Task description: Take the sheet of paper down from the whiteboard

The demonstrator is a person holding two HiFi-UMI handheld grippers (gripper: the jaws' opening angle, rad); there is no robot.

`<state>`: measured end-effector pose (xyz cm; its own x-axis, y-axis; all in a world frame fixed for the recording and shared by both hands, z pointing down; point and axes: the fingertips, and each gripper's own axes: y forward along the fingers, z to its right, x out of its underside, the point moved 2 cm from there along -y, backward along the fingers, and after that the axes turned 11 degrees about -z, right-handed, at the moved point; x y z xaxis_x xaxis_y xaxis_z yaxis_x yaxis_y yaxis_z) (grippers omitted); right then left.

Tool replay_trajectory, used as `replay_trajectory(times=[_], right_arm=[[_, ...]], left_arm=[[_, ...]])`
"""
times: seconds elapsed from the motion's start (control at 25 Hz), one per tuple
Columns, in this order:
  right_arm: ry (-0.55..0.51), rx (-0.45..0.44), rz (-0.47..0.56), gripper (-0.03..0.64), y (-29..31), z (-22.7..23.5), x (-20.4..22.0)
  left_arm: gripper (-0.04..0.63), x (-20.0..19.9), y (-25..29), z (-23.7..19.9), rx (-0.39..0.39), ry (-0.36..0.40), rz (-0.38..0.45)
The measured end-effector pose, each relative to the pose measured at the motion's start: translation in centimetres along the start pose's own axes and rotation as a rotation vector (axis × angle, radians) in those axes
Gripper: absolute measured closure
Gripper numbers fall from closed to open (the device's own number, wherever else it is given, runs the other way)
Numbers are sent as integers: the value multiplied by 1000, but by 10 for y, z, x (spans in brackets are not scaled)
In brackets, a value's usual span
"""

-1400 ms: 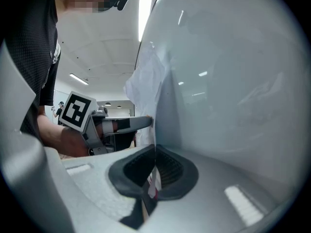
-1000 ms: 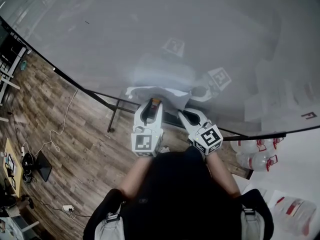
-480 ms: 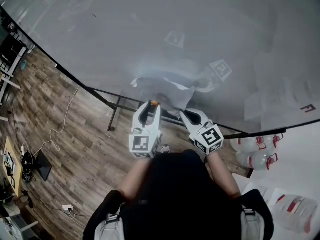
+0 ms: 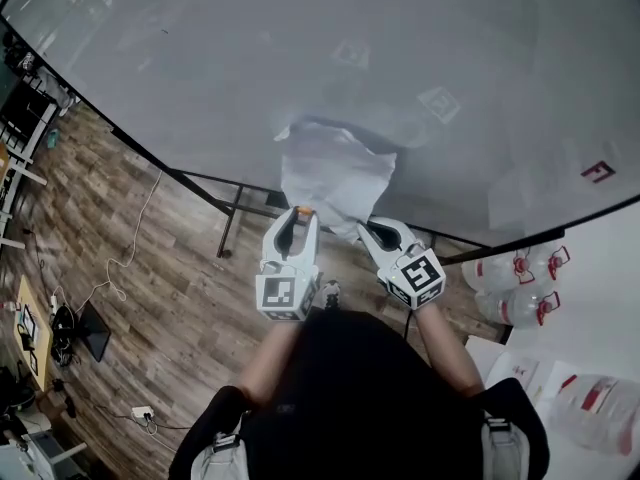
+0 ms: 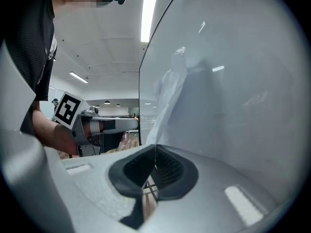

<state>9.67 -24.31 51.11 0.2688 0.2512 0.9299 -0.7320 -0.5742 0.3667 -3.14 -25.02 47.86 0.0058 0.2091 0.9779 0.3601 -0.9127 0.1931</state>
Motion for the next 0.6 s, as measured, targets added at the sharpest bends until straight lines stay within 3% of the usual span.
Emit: replay_trajectory(times=[0.2, 0.6], right_arm=[[14, 23, -32, 612, -49, -12, 29], [31, 57, -58, 612, -130, -46, 71]], left_arm=[[462, 19, -31, 45, 11, -11, -48], [462, 42, -91, 114, 28, -18, -65]])
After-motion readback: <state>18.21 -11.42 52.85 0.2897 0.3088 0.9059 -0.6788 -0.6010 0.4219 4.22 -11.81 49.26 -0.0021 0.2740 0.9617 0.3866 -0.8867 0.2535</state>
